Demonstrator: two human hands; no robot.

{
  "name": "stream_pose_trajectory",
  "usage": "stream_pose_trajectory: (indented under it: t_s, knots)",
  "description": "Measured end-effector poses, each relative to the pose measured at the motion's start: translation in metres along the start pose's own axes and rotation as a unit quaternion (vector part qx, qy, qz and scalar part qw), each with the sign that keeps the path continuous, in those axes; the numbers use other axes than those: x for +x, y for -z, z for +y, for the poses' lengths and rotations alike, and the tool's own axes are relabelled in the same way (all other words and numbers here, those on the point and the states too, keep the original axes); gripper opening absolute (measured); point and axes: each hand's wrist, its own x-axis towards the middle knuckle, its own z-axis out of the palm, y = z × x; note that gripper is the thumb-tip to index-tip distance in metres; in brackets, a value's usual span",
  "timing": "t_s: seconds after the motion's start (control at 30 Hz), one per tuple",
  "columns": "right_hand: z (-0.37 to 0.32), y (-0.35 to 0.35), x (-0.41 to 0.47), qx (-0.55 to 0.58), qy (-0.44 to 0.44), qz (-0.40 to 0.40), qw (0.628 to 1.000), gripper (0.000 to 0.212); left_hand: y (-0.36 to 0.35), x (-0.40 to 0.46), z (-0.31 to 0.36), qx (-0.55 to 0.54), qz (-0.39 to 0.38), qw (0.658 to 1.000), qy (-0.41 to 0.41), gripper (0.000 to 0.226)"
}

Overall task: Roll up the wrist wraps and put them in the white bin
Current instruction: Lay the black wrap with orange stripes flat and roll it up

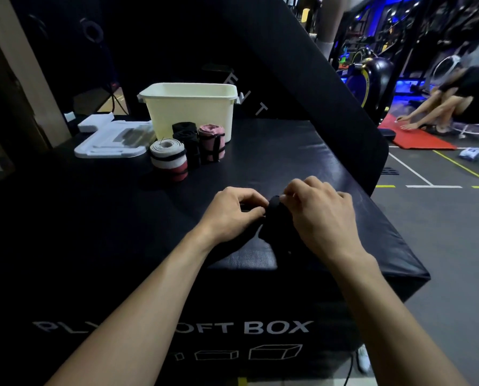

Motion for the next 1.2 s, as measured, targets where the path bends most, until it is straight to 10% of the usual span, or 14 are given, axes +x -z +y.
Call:
stream_pose_trajectory:
  t_s: [0.2,0.53,0.7,0.9,1.2]
  knots:
    - [0.016,0.002,-0.01,-0.026,0.015,-0.1,0.995,0.059,0.0,-0.001,0.007,-0.016,-0.026,0.999,0.012,0.028]
    - [0.016,-0.003,-0.019,0.143,-0.053,-0.045,0.987,0.052,-0.002,-0.014,0.019,-0.014,-0.004,0.999,-0.03,0.043]
    - [0.008,0.011,-0.031,0.502,-0.113,-0.037,0.856,0.021,0.008,-0.027,0.045,-0.068,0.022,0.996,-0.055,0.035]
    - [-0.002,0.032,-0.051,0.7,-0.111,-0.108,0.697,0.034,0.018,-0.055,0.073,-0.066,0.011,0.996,-0.059,0.037]
    - [0.003,0.03,-0.067,0.667,-0.097,-0.198,0.711,0.05,0.025,-0.078,0.081,-0.125,0.071,0.99,0.001,0.045]
